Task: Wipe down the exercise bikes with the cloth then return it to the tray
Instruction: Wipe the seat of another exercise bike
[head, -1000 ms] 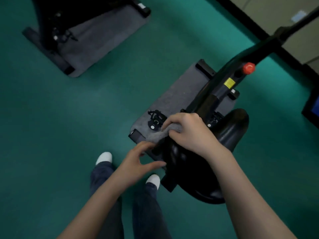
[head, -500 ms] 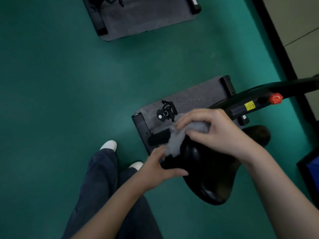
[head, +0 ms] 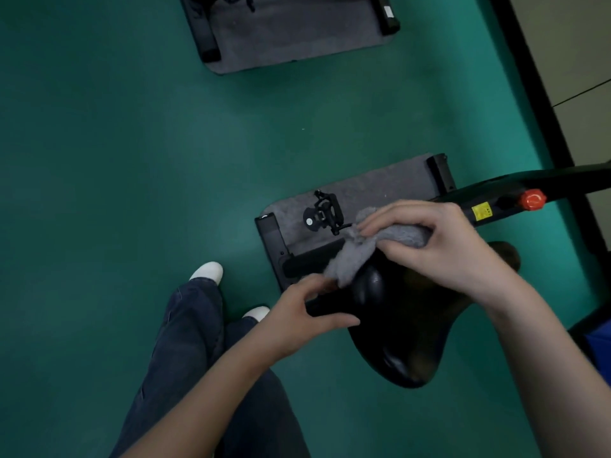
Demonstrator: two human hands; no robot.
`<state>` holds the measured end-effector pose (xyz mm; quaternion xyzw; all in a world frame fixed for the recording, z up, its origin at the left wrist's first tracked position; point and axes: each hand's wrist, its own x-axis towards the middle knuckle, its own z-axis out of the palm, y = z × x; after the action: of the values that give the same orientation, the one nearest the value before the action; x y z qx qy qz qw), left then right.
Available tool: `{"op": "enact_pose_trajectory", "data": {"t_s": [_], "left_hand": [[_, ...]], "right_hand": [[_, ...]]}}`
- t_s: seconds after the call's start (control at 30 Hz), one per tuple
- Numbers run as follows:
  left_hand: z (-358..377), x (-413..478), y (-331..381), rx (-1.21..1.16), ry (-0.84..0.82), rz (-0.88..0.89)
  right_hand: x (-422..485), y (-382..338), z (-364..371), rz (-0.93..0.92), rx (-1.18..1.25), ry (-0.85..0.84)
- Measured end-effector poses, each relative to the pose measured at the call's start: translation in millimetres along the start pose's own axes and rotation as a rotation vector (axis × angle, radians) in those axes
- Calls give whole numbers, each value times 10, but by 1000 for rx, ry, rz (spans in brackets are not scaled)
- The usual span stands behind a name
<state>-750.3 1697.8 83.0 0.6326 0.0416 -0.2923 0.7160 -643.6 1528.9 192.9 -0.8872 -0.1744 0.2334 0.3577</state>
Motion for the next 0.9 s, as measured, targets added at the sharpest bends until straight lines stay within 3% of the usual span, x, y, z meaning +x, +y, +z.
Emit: {"op": "enact_pose_trajectory", "data": {"t_s": [0.23, 0.6, 0.9], "left_hand": [[-67, -7, 124, 142, -45, -41], [-366, 49, 750, 594, -55, -55], [-348, 182, 1586, 831, -266, 99]], "right_hand": [[-573, 10, 238, 66, 109, 312], [-1334, -190, 562, 556, 751, 1029], [-1618, -850, 713, 715, 723, 1299]]}}
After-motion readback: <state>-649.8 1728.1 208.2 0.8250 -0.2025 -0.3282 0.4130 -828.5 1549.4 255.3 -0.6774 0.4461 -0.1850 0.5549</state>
